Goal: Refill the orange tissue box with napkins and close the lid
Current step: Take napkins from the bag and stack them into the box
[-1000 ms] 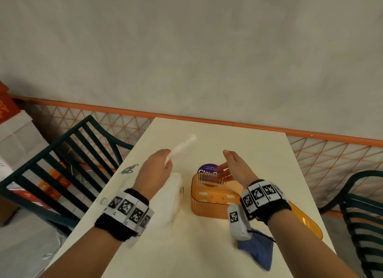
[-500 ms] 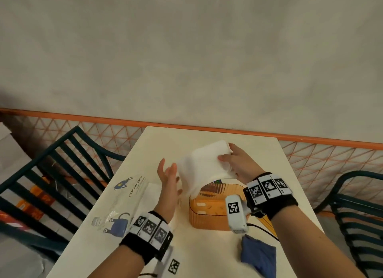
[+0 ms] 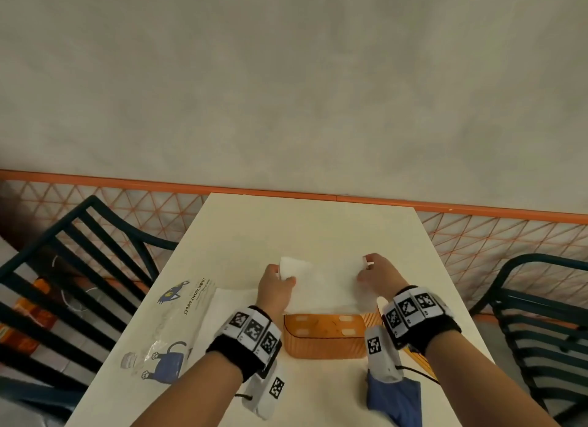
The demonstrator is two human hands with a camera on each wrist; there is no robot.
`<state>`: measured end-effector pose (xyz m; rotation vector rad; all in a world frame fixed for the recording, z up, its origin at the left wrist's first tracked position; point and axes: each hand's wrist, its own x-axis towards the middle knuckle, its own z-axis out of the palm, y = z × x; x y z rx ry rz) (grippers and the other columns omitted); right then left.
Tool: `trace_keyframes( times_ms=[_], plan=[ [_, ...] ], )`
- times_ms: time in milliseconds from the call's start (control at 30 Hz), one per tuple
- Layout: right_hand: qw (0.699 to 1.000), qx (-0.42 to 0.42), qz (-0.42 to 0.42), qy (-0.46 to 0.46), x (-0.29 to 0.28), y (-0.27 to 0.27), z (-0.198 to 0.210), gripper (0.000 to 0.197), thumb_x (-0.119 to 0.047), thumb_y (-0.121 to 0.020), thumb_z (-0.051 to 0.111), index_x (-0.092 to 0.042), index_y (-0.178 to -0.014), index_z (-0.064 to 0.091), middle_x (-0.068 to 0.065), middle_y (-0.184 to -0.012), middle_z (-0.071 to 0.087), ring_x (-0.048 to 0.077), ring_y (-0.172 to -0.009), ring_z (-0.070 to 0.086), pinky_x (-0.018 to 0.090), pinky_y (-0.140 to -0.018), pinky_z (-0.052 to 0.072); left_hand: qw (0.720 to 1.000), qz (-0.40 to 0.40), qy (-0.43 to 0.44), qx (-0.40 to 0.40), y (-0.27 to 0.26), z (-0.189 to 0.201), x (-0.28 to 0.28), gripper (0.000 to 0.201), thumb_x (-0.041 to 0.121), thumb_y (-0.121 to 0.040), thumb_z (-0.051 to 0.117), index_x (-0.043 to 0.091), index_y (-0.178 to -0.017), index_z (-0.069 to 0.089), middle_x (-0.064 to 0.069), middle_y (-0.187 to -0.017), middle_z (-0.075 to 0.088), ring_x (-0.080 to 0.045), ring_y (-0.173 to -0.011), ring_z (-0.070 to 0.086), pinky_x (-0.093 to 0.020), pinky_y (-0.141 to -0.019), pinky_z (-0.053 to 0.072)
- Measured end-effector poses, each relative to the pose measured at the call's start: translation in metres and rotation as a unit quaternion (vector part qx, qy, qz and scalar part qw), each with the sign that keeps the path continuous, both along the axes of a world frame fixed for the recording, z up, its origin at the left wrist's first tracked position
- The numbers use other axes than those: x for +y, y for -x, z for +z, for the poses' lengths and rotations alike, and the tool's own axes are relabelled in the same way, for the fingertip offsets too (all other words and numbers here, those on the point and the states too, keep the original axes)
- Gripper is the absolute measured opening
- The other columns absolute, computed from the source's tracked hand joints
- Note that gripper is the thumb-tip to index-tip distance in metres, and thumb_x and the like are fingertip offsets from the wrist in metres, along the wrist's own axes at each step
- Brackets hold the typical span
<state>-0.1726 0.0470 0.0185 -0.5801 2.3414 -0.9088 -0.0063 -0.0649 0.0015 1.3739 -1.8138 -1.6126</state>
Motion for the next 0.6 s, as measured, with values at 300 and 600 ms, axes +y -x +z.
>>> trace_keyframes(
  times_ms=[300,600],
  plan=[
    [0.988,0.086,0.048,-0.121,0.007,-0.010,-0.046,0.036,-0.002,-0.091,0.043,-0.002,-0.126,0.036,0.022,-0.119,0.057,0.035,-0.104,0.057,0.036,-0.081,0.046,0.941,-0.174,0.199,-0.212,0.016,-0.036,0.012,0.072,0.005,-0.093,0.048,0.017,-0.149,0.005,-0.011,-0.110,0.063,-0.022,-0.088,0.058,-0.029,-0.077,0.047],
    [0.949,0.151,0.147,-0.234,0.000,-0.019,-0.050,0.068,0.004,-0.091,0.038,-0.005,-0.148,0.002,0.018,-0.120,0.059,0.028,-0.104,0.061,0.031,-0.085,0.050,0.873,-0.255,0.277,-0.312,0.031,-0.044,0.020,0.080,0.002,-0.092,0.045,0.020,-0.151,-0.006,-0.013,-0.125,0.053,-0.027,-0.106,0.058,-0.036,-0.085,0.049]
  ],
)
